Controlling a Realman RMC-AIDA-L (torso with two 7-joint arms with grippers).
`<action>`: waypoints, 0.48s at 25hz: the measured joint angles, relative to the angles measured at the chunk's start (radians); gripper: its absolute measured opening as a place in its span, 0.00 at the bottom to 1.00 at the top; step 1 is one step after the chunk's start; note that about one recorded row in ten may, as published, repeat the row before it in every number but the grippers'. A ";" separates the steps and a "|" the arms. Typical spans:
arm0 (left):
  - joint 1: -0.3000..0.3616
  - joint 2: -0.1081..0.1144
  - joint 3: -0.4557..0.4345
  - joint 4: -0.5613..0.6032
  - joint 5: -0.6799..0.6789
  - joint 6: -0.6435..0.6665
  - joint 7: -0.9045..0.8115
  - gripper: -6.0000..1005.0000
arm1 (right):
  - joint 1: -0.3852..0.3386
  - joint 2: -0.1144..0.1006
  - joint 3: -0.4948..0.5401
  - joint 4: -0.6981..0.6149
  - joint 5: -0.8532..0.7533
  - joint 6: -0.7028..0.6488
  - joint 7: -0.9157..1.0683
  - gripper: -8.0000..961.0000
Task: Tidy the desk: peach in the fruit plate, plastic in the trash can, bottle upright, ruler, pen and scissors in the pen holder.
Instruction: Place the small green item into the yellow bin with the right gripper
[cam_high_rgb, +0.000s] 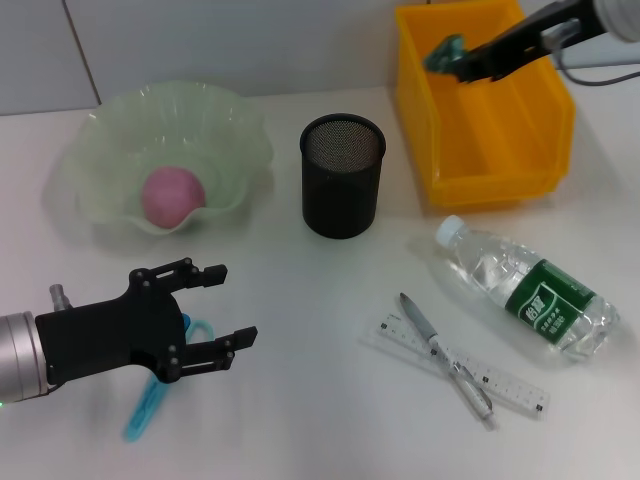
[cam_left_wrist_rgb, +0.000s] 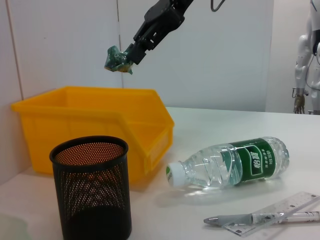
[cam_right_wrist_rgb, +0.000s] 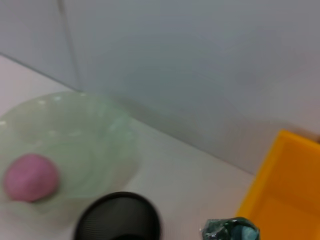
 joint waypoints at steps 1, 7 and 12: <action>0.000 0.000 0.000 0.000 0.000 0.000 0.000 0.79 | -0.005 -0.001 0.006 0.001 -0.008 0.010 -0.001 0.21; -0.002 0.000 0.001 -0.006 0.000 0.000 0.000 0.79 | -0.025 -0.002 0.046 0.013 -0.082 0.079 0.002 0.21; -0.002 0.000 0.002 -0.006 0.000 0.000 0.000 0.79 | -0.019 -0.010 0.060 0.119 -0.098 0.172 -0.003 0.21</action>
